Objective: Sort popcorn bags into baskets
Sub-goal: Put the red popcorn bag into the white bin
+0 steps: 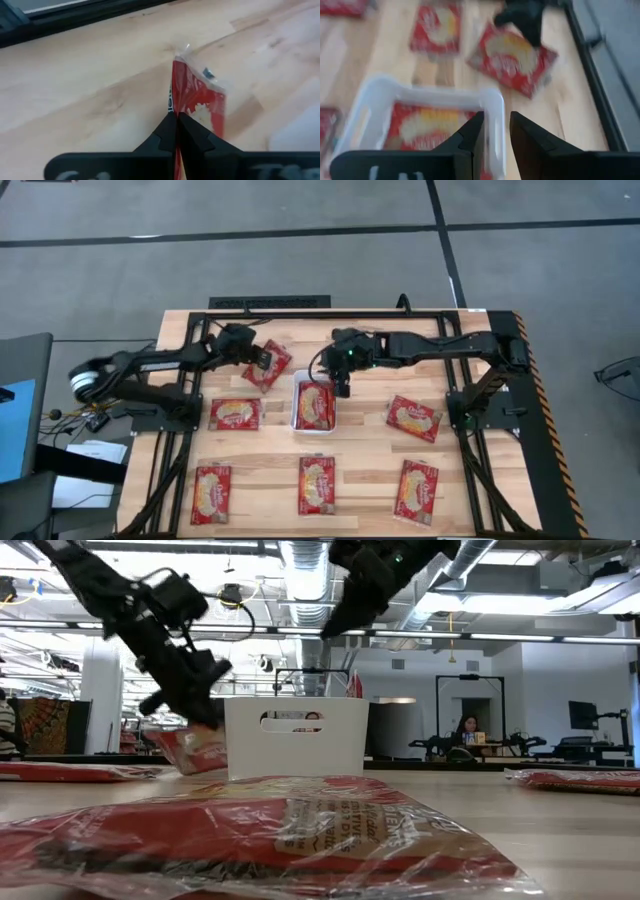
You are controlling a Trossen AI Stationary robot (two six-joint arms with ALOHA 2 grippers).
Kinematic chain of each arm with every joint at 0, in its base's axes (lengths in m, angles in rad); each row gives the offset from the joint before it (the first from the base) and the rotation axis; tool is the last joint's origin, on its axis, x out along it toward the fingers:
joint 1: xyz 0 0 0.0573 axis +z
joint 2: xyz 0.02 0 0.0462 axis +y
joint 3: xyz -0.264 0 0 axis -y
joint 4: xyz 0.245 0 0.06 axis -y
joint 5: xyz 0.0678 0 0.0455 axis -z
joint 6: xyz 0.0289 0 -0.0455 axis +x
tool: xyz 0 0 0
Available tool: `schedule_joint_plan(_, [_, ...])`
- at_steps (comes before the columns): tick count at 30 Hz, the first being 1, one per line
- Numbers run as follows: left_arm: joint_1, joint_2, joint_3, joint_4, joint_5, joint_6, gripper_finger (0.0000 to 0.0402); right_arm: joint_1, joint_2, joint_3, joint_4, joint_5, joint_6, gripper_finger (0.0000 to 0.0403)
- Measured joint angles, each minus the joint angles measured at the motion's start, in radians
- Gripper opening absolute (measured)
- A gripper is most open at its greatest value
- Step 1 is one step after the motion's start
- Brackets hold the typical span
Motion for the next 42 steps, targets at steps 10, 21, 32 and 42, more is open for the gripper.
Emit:
schedule_joint_plan(10, [-0.141, -0.372, 0.002, -0.180, -0.007, -0.013, 0.0001, 0.062, 0.002, -0.096, 0.232, 0.015, -0.030, 0.0115])
schedule_joint_plan(21, [-0.205, -0.514, 0.000, -0.371, -0.108, 0.080, 0.0006, 0.061, 0.002, -0.100, 0.282, 0.061, -0.021, 0.0096])
schedule_joint_plan(32, [-0.405, -0.278, -0.053, -0.354, -0.119, 0.231, 0.0178, 0.060, 0.001, -0.100, 0.262, 0.060, 0.009, 0.0064])
schedule_joint_plan(42, [-0.437, 0.016, -0.053, -0.284, -0.207, 0.312, 0.0296, 0.060, 0.001, -0.100, 0.201, 0.059, 0.044, 0.0062])
